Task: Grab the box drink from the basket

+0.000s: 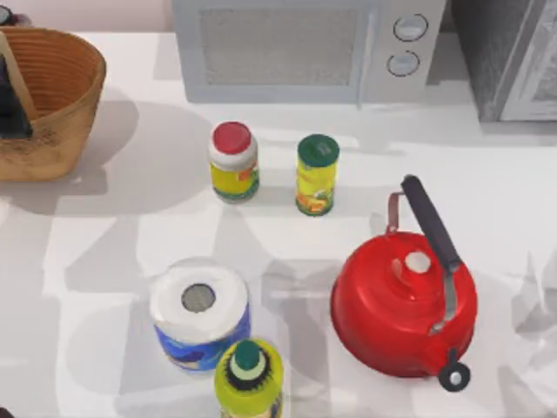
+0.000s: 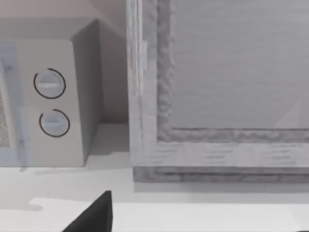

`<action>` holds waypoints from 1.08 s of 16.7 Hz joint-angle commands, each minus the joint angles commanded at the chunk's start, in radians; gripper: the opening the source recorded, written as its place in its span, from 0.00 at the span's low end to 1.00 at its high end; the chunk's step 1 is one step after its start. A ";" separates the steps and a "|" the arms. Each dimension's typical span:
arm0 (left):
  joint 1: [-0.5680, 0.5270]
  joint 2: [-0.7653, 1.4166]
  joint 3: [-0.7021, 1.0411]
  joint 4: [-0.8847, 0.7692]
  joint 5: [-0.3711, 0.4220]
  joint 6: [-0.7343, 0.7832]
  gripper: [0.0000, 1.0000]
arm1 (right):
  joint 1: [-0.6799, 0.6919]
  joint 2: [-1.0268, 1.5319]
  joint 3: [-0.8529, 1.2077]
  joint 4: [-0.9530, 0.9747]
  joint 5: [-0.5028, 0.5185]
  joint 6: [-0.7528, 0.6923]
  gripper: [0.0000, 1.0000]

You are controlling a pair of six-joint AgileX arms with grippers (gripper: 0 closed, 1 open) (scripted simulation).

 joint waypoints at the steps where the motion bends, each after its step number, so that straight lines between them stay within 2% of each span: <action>1: 0.006 0.072 0.023 0.048 0.007 0.000 1.00 | 0.000 0.000 0.000 0.000 0.000 0.000 1.00; 8: 0.037 0.420 0.134 0.281 0.044 0.003 1.00 | 0.000 0.000 0.000 0.000 0.000 0.000 1.00; 18: 0.034 0.459 0.164 0.294 0.042 0.004 1.00 | 0.000 0.000 0.000 0.000 0.000 0.000 1.00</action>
